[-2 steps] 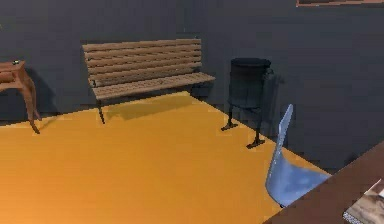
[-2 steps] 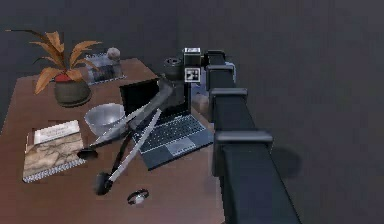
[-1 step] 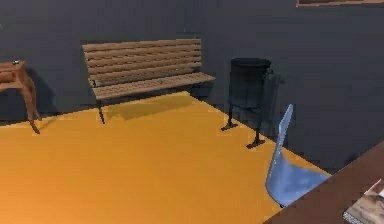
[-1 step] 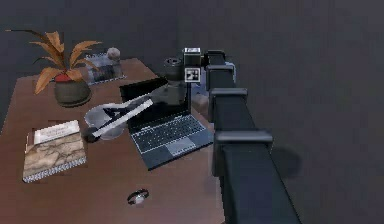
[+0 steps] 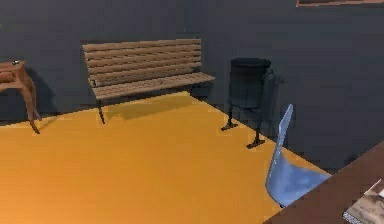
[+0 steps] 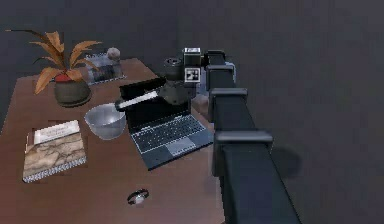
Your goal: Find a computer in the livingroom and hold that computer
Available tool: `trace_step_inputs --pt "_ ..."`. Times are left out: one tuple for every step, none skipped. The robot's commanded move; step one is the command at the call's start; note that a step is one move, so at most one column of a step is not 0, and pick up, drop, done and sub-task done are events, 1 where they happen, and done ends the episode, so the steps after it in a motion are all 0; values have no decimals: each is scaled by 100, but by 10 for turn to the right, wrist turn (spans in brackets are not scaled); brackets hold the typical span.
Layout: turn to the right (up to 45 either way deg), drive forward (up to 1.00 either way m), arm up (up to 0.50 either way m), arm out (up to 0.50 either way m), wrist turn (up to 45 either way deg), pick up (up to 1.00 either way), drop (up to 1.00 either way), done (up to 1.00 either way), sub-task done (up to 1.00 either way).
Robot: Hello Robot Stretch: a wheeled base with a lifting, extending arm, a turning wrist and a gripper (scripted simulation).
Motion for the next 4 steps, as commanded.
trace_step_inputs --pt "0 0 -32 0 0 0 0 0 0" --pt "0 0 0 0 0 100 0 0 0" --pt "0 0 10 0 0 0 0 0 0" --pt "0 0 0 0 0 0 0 100 0"
